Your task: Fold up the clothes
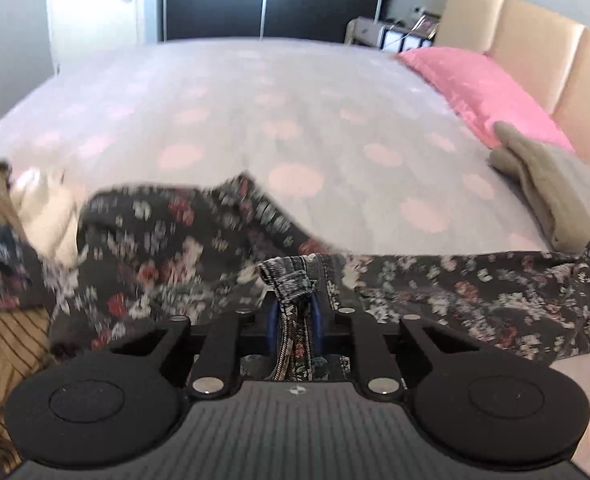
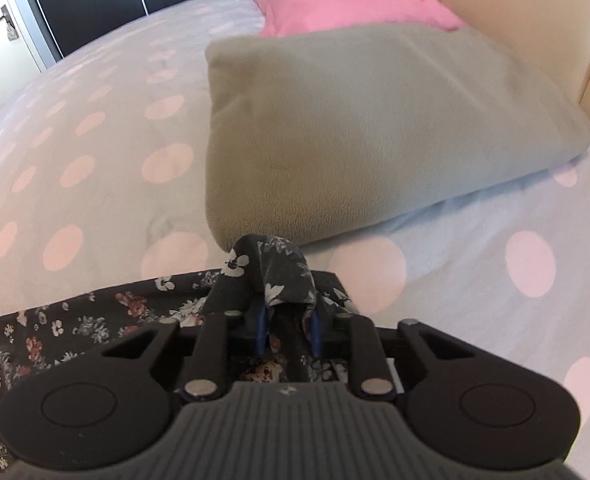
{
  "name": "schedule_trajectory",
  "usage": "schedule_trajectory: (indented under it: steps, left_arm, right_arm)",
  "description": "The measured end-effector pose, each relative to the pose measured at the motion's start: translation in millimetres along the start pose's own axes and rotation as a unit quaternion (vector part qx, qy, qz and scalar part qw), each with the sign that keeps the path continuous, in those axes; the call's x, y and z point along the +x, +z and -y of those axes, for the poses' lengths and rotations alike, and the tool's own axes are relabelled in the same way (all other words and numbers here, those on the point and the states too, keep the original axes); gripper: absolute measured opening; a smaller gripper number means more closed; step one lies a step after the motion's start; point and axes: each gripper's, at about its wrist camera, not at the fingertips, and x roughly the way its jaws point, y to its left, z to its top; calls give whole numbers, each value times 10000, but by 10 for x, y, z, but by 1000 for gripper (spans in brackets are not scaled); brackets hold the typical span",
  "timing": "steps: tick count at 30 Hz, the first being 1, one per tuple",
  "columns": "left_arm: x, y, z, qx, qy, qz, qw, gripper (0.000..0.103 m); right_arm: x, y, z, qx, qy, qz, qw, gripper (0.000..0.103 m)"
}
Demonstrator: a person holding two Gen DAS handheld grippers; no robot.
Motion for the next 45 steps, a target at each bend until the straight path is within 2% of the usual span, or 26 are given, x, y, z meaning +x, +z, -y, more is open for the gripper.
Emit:
schedule_trajectory:
  steps: [3, 9, 13, 16, 22, 24, 28, 31, 32, 33, 35, 36, 38, 41, 45]
  left_arm:
    - [-195, 36, 34, -93, -78, 182, 9998, 5]
    - [-613, -35, -19, -8, -34, 220, 9998, 4]
    - [-893, -86, -58, 58, -1, 240, 9997, 4]
    - [-1082, -212, -100, 246, 22, 108, 9996, 4]
    - [-1253, -602, -121, 694, -145, -628, 9955, 4]
    - [-1263, -669, -79, 836, -225, -807, 9930, 4]
    - [-1217, -798, 36, 1153, -351, -1302, 9841, 5]
    - [-1196, -919, 78, 1409, -340, -1573, 9769, 5]
    - [-1195, -945, 83, 1443, -353, -1627, 9754, 5]
    - [-1199, -958, 78, 1430, -408, -1674, 9746, 5]
    - [-1232, -957, 57, 1348, -523, -1710, 9746, 7]
    - [-1253, -951, 58, 1377, -547, -1702, 9742, 8]
    - [-1298, -938, 75, 1495, -570, -1664, 9730, 25]
    - [-1378, -910, 119, 1776, -551, -1533, 9705, 46]
    - [-1470, -865, 232, 2089, -625, -1356, 9665, 49]
  right_arm:
    - [-212, -41, -27, -100, -62, 366, 9993, 18]
    - [-729, -195, -27, -302, 43, 1077, 9937, 18]
    - [-991, -357, -42, -804, 65, 1227, 9892, 18]
    - [-1023, -470, -5, -994, 18, 990, 9901, 18]
    - [-908, -763, 58, -1296, -215, 118, 9913, 18]
    - [-875, -855, 82, -1365, -274, -165, 9901, 19]
    - [-880, -946, 182, -1116, -146, -579, 9920, 20]
    - [-895, -1023, 231, -1026, -175, -723, 9919, 22]
    - [-902, -1051, 244, -1008, -198, -763, 9918, 25]
    - [-913, -1073, 250, -1007, -250, -780, 9915, 33]
    - [-972, -1070, 235, -1074, -412, -676, 9911, 36]
    - [-1012, -1057, 218, -1120, -440, -607, 9909, 37]
    - [-1081, -1027, 157, -1239, -448, -449, 9903, 37]
    - [-1182, -985, 12, -1534, -417, -245, 9870, 43]
    - [-1291, -968, -241, -2140, -228, 6, 9766, 49]
